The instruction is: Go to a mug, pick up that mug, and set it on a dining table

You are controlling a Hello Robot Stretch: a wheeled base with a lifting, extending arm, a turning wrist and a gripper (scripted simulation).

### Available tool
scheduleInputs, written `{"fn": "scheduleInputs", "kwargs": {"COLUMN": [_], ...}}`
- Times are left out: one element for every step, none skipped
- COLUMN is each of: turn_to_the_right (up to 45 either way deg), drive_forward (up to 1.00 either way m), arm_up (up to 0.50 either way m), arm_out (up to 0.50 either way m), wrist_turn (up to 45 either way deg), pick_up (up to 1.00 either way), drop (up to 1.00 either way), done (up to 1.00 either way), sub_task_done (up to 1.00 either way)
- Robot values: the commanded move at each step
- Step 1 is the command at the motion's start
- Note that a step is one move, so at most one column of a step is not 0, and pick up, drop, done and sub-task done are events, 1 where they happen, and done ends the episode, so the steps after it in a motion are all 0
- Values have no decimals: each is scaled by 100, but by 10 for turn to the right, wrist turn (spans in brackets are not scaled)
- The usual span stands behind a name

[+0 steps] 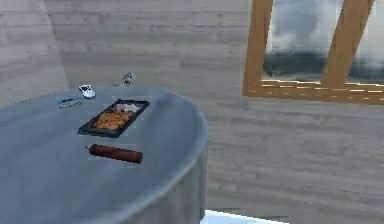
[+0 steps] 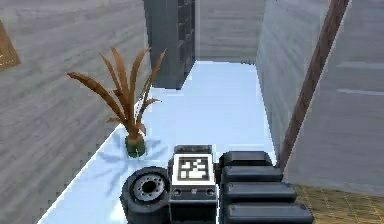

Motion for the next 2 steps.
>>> {"fn": "scheduleInputs", "kwargs": {"turn_to_the_right": [330,-450], "drive_forward": [0,0], "arm_up": [0,0], "arm_out": [0,0], "wrist_turn": [0,0], "pick_up": [0,0], "drop": [0,0], "done": [0,0], "sub_task_done": [0,0]}}
